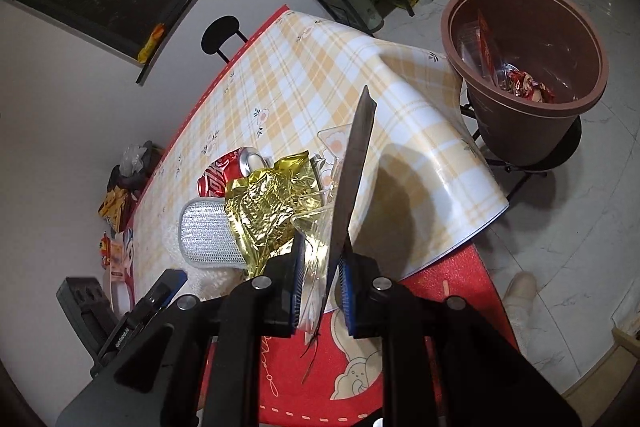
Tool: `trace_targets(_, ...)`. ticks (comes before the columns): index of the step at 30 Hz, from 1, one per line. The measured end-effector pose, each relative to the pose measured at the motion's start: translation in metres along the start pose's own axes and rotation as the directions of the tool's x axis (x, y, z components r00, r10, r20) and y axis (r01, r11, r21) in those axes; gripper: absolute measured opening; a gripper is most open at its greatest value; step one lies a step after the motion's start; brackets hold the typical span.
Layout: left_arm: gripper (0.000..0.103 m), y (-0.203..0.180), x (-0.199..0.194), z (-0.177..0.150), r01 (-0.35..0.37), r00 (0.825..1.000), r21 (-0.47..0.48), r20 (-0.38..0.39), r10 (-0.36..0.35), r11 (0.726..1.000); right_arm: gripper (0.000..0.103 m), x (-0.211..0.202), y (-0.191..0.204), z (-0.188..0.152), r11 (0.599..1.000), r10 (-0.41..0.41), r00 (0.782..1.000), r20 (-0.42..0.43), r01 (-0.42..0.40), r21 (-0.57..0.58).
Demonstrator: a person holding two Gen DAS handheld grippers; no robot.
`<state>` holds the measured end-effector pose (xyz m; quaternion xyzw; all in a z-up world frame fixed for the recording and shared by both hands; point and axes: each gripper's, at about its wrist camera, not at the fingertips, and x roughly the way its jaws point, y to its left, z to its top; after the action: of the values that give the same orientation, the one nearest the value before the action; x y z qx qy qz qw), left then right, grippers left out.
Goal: Collect trash
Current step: 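Grasp the gold foil wrapper with the left gripper while the right gripper holds the packet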
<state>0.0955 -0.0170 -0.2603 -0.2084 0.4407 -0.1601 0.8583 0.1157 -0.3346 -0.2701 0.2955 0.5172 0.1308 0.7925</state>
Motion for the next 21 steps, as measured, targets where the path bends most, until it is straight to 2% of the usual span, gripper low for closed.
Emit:
trace_targets(2, 0.052, -0.006, 0.017, 0.004, 0.022, 1.0, -0.002, -0.018, -0.022, 1.0, 0.017, 0.0, -0.003, 0.001, 1.0, 0.002, 1.0, -0.003, -0.002, 0.002)
trace_targets(10, 0.049, -0.004, 0.073, 0.019, -0.047, 0.996, -0.055, -0.077, 0.042, 0.997, 0.017, -0.004, -0.017, 0.005, 1.0, 0.007, 1.0, -0.006, -0.007, 0.016)
trace_targets(16, 0.048, -0.015, 0.088, 0.027, -0.076, 0.994, -0.02, -0.079, 0.075, 0.997, 0.017, -0.007, -0.029, 0.009, 1.0, 0.006, 1.0, -0.007, -0.005, 0.029)
trace_targets(21, 0.046, -0.027, 0.1, 0.027, -0.142, 0.987, 0.027, -0.07, 0.144, 0.989, 0.018, -0.013, -0.036, 0.013, 0.999, 0.004, 1.0, 0.001, -0.004, 0.033)
